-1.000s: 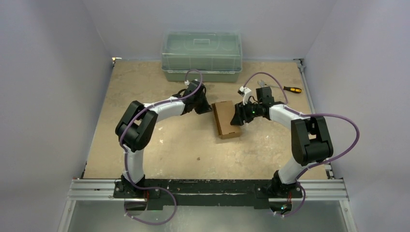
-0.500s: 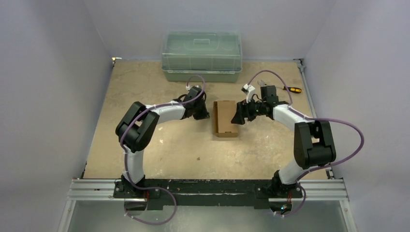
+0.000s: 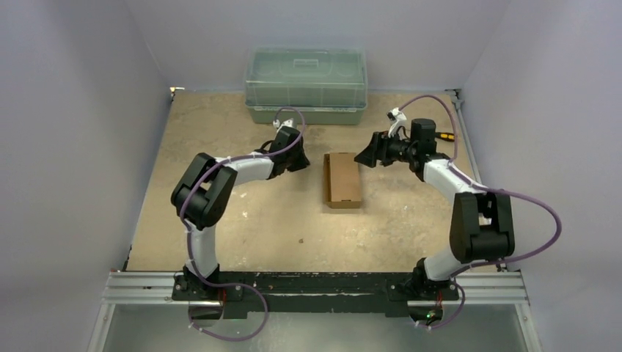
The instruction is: Fold the paper box
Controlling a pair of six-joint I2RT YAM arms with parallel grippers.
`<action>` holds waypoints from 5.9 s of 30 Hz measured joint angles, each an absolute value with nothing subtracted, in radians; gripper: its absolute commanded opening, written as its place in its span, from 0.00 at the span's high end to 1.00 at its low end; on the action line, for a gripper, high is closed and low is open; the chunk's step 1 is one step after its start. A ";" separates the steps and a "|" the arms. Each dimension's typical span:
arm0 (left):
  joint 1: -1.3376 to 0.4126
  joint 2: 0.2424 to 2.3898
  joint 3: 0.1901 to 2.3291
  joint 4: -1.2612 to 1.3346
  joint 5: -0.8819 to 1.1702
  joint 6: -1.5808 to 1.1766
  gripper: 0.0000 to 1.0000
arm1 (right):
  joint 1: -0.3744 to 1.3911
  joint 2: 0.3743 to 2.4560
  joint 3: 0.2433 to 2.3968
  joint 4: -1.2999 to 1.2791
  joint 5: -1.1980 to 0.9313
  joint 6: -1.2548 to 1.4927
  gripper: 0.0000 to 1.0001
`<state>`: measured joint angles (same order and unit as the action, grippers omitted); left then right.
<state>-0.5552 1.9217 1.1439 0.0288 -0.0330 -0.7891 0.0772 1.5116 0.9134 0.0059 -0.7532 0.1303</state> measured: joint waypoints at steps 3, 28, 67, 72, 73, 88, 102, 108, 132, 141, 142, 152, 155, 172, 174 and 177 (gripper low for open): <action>-0.550 1.978 1.189 0.066 -0.030 -0.792 1.00 | 0.078 1.578 0.918 0.072 -0.752 0.200 0.26; -0.734 2.098 1.416 -0.140 -0.186 -0.817 1.00 | 0.185 1.739 0.956 0.082 -0.599 0.191 0.39; -0.587 1.946 1.168 0.046 0.006 -0.805 1.00 | 0.202 1.762 1.039 0.031 -0.616 0.151 0.25; -0.596 1.985 1.221 0.049 0.038 -0.825 1.00 | 0.208 1.798 1.048 0.026 -0.616 0.148 0.36; -0.602 1.994 1.238 0.047 0.042 -0.828 1.00 | 0.214 1.801 1.049 0.022 -0.616 0.146 0.38; -0.676 2.064 1.424 -0.149 -0.158 -0.827 1.00 | 0.252 1.777 1.060 -0.002 -0.532 0.103 0.17; -0.699 1.594 0.902 -0.013 -0.045 -0.812 1.00 | 0.146 1.525 0.946 -0.075 -0.673 0.036 0.17; -0.881 1.604 0.831 -0.022 -0.043 -0.928 1.00 | 0.146 1.505 0.839 -0.139 -0.699 0.031 0.18; -1.028 2.041 1.467 -0.336 -0.083 -0.936 1.00 | 0.118 1.569 0.804 -0.080 -0.663 0.022 0.32; -1.016 1.914 1.312 -0.290 -0.086 -0.851 1.00 | 0.136 1.567 0.808 -0.123 -0.702 0.023 0.25; -1.013 1.869 1.269 -0.273 -0.089 -0.843 1.00 | 0.138 1.567 0.808 -0.129 -0.706 0.024 0.25; -0.949 1.535 0.915 -0.078 -0.090 -0.828 1.00 | 0.142 1.559 0.808 -0.150 -0.729 0.023 0.29; -0.935 1.560 0.860 -0.049 -0.088 -0.835 1.00 | 0.142 1.559 0.808 -0.150 -0.729 0.025 0.32; -0.958 1.990 1.261 -0.101 0.074 -0.851 1.00 | 0.160 1.559 0.810 -0.081 -0.652 -0.004 0.37; -0.958 1.988 1.285 -0.125 0.078 -0.841 1.00 | 0.160 1.559 0.813 -0.082 -0.648 -0.008 0.30; -0.951 1.968 1.267 -0.122 0.076 -0.825 1.00 | 0.162 1.557 0.820 -0.093 -0.654 -0.008 0.22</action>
